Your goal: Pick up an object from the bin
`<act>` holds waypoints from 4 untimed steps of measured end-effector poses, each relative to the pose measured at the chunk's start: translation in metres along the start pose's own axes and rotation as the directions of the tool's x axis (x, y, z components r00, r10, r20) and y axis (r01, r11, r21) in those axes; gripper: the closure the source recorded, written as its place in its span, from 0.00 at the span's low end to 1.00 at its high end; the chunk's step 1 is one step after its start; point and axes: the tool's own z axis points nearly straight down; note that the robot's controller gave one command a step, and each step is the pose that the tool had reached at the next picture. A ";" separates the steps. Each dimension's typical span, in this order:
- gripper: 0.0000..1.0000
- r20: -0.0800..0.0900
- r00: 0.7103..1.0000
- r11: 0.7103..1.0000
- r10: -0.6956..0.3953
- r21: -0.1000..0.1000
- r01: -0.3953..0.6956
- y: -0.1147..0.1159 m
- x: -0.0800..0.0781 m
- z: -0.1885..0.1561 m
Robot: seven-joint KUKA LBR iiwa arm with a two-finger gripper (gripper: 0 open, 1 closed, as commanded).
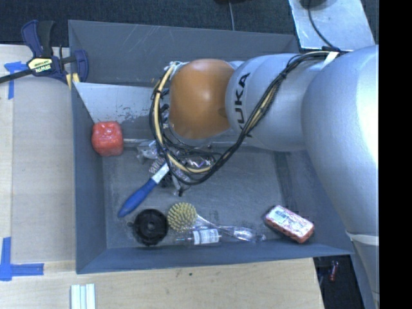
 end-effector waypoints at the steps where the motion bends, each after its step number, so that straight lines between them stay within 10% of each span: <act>1: 1.00 0.003 0.992 0.992 -0.122 -0.001 0.122 -0.004 -0.004 0.001; 4: 1.00 0.000 0.989 0.989 -0.150 -0.004 0.150 -0.004 -0.004 -0.065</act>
Offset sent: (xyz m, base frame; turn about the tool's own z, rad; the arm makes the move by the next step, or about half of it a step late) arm 0.0000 0.0000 0.0000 0.0000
